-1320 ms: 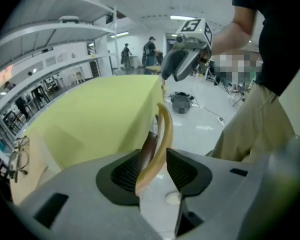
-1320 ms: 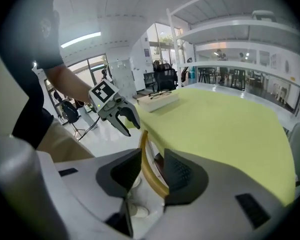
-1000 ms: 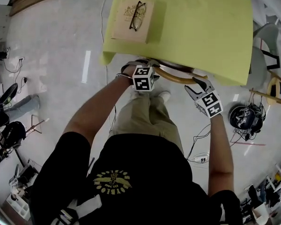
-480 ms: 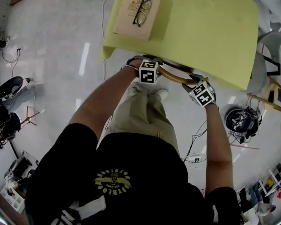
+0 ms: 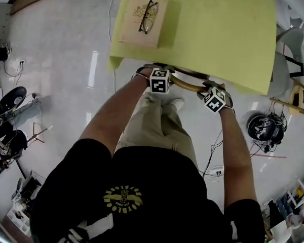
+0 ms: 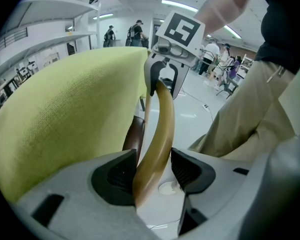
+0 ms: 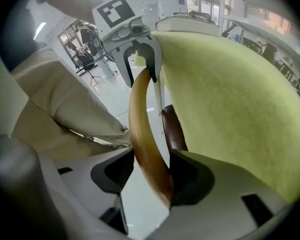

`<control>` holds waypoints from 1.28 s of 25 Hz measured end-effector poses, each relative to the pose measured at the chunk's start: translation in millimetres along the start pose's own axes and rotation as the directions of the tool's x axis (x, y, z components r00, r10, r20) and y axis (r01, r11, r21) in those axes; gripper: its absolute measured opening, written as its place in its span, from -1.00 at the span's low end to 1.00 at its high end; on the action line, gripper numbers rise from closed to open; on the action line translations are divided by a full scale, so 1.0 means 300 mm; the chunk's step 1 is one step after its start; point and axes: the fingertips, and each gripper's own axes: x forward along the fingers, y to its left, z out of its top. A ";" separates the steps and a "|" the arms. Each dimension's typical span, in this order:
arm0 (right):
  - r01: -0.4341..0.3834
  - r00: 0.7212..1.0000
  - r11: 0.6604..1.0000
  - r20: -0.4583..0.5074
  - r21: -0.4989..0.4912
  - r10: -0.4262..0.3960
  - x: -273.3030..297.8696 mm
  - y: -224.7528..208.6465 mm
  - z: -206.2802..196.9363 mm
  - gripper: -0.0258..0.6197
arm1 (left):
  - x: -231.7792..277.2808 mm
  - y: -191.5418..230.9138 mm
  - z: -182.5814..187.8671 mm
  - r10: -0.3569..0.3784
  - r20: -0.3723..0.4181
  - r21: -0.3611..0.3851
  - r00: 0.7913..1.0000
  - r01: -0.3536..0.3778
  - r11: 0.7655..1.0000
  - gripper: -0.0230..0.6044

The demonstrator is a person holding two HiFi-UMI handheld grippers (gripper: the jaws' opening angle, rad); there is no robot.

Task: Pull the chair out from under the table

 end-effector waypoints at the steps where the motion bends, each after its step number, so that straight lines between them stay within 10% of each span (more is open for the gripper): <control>1: -0.007 1.000 1.000 -0.017 0.007 0.007 0.003 -0.003 -0.003 -0.23 | 0.002 0.001 0.000 -0.003 -0.007 -0.001 1.000 0.003 1.000 -0.31; 32: -0.136 0.990 0.991 -0.040 0.010 0.136 -0.041 0.316 -0.113 -0.28 | 0.090 -0.407 -0.038 -0.159 -0.279 0.026 0.947 0.173 0.985 -0.34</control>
